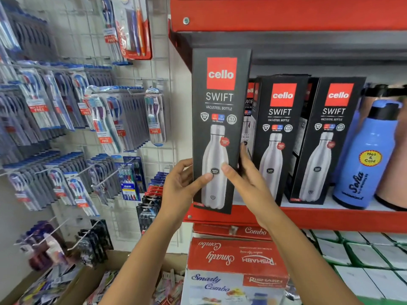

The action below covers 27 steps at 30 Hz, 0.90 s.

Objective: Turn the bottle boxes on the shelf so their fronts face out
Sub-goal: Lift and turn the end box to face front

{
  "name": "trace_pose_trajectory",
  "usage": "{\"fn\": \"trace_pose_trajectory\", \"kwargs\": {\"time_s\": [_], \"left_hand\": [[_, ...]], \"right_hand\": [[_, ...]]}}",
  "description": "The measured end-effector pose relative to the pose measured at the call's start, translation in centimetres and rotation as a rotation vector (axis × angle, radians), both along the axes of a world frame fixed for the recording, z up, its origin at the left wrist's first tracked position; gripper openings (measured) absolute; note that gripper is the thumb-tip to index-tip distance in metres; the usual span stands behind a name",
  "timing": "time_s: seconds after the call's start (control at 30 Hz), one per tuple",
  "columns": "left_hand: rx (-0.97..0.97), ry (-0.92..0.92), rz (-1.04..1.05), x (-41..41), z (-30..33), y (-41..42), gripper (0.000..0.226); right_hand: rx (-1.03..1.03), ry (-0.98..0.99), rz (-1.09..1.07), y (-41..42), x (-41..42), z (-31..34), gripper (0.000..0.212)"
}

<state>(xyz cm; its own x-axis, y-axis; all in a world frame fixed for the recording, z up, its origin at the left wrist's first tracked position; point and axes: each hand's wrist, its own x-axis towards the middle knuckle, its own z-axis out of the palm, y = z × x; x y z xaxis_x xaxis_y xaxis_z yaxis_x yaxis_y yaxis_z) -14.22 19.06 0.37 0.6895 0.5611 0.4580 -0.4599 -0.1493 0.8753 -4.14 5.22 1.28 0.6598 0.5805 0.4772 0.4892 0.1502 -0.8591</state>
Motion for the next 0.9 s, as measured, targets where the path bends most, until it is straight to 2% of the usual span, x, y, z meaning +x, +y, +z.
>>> {"fn": "trace_pose_trajectory", "kwargs": {"time_s": [0.13, 0.4, 0.67, 0.9], "left_hand": [[0.068, 0.000, 0.044, 1.6, -0.1, 0.6, 0.033], [0.071, 0.067, 0.078, 3.8, -0.8, 0.9, 0.028], [0.074, 0.072, 0.076, 4.5, -1.7, 0.8, 0.033], [0.080, 0.140, 0.080, 4.6, -2.3, 1.1, 0.034]], "right_hand": [[-0.013, -0.046, -0.086, 0.8, 1.5, -0.5, 0.071], [-0.070, -0.107, -0.241, 2.1, 2.8, -1.0, 0.058], [-0.157, -0.099, -0.302, 2.4, 2.8, -2.1, 0.056], [-0.171, -0.041, -0.260, 2.1, 2.1, -1.7, 0.059]]}}
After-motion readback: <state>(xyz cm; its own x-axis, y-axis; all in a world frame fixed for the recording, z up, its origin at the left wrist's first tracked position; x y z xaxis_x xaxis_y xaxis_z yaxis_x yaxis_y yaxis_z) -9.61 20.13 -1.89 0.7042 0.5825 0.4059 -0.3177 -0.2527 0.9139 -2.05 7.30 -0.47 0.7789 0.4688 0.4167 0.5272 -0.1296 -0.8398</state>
